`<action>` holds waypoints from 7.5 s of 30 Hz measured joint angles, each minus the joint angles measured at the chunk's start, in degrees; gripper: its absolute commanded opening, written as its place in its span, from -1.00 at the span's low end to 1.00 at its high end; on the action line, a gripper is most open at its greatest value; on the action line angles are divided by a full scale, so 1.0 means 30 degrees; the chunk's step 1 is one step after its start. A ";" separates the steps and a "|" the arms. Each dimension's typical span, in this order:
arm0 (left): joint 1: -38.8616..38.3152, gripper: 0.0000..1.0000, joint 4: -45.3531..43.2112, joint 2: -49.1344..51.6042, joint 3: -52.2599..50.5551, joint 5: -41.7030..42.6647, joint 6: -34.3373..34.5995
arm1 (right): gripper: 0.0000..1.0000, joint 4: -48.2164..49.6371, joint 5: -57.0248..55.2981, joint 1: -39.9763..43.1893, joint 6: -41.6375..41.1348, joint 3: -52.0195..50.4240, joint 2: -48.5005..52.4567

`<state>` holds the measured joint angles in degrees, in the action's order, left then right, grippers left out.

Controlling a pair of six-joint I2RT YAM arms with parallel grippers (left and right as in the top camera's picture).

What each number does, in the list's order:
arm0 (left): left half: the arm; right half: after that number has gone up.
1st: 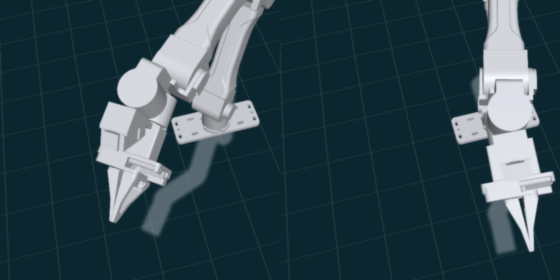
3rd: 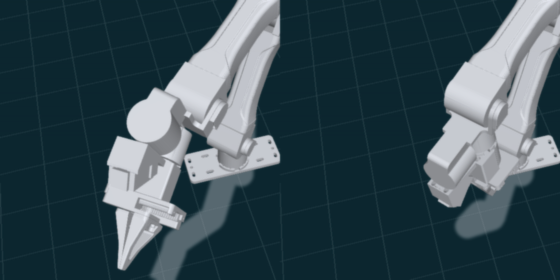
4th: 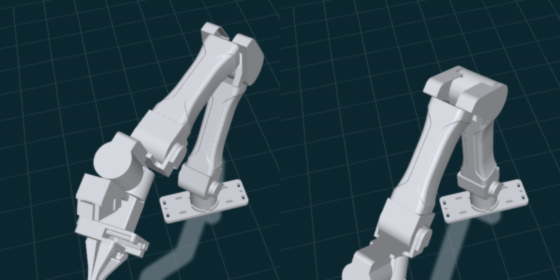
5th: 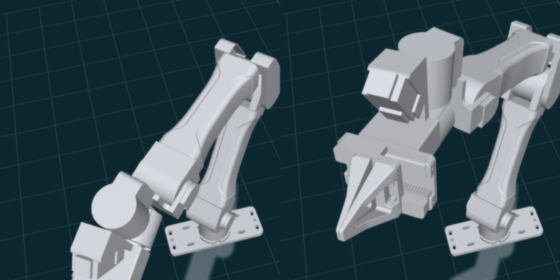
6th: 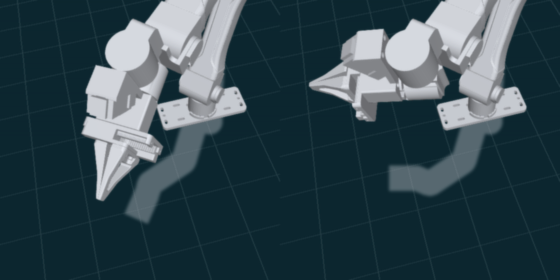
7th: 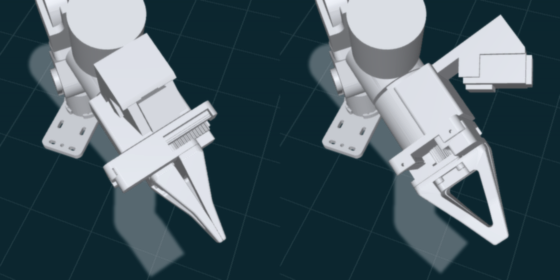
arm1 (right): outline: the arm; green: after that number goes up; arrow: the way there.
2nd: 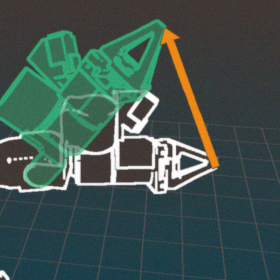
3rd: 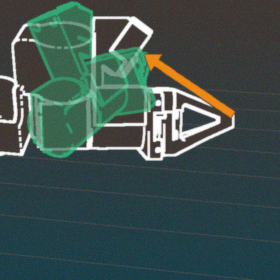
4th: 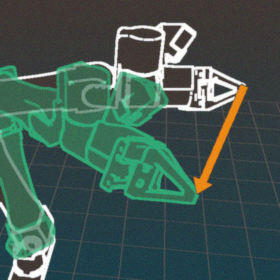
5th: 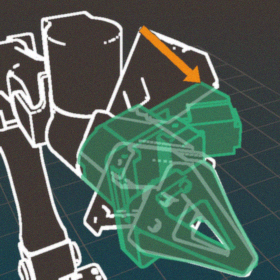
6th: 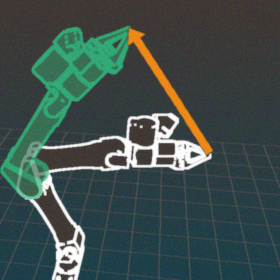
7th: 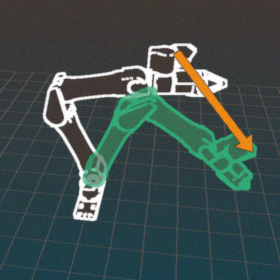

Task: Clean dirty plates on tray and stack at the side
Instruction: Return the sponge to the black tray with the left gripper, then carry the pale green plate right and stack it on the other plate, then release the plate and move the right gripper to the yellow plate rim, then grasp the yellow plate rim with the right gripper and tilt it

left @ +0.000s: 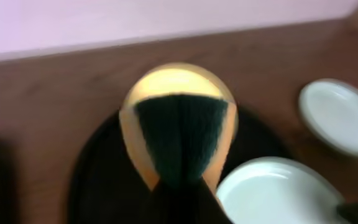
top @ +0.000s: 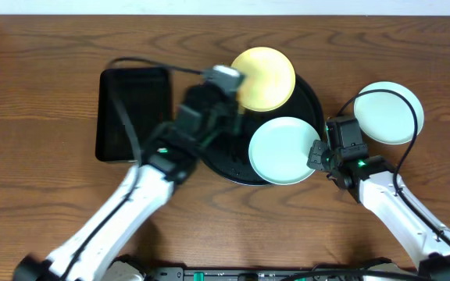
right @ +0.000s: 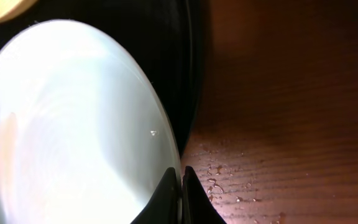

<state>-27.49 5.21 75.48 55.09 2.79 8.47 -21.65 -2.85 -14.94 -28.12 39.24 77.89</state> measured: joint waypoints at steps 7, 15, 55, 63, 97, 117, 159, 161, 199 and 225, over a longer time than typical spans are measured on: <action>0.5741 -0.85 0.5785 -0.2295 0.0000 0.1596 0.1435 | -0.97 -0.1515 -0.0721 0.0000 0.1049 0.1107 -0.3184; 1.0426 -0.85 0.8932 -0.1311 0.0000 0.4692 0.1902 | -0.97 -0.2171 -0.4976 -0.1151 0.3993 0.4473 -0.3927; 1.1271 -0.85 0.8794 0.1559 0.0000 0.5574 0.0714 | -0.98 0.2098 -1.0258 -0.2739 0.9675 0.4932 -0.3774; 1.1271 -0.85 0.9041 0.1559 0.0000 0.5595 0.0678 | -0.98 0.2222 0.1734 1.0047 0.6215 0.4932 -0.2484; 1.1271 -0.85 0.9122 0.1559 0.0000 0.5603 0.0678 | 0.10 -0.1239 1.3500 1.5708 0.6659 0.8167 0.6878; 1.1271 -0.84 0.9129 0.1559 0.0000 0.5595 0.0678 | 0.67 -0.3920 0.6011 0.1523 1.5956 2.2316 1.4673; 1.1271 -0.84 0.9843 0.1559 0.0000 0.5595 0.0678 | -0.98 -0.5311 0.4962 0.2004 1.1621 2.2025 1.6087; 1.1271 -0.84 0.9879 0.1559 0.0000 0.5603 0.0670 | -0.98 -0.7927 0.3767 0.2215 1.0193 2.2032 1.4367; 1.1271 -0.85 1.0061 0.1559 0.0000 0.5603 0.0678 | -0.52 -1.1730 0.1960 0.4466 0.5683 1.5081 1.1424; 1.1271 -0.85 1.0040 0.1559 0.0000 0.5603 0.0670 | -0.97 -0.9530 0.4605 0.4495 0.6768 1.2677 1.1409</action>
<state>6.33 35.33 80.16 55.09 19.59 10.48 -50.24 10.96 -1.45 -7.81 77.28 112.12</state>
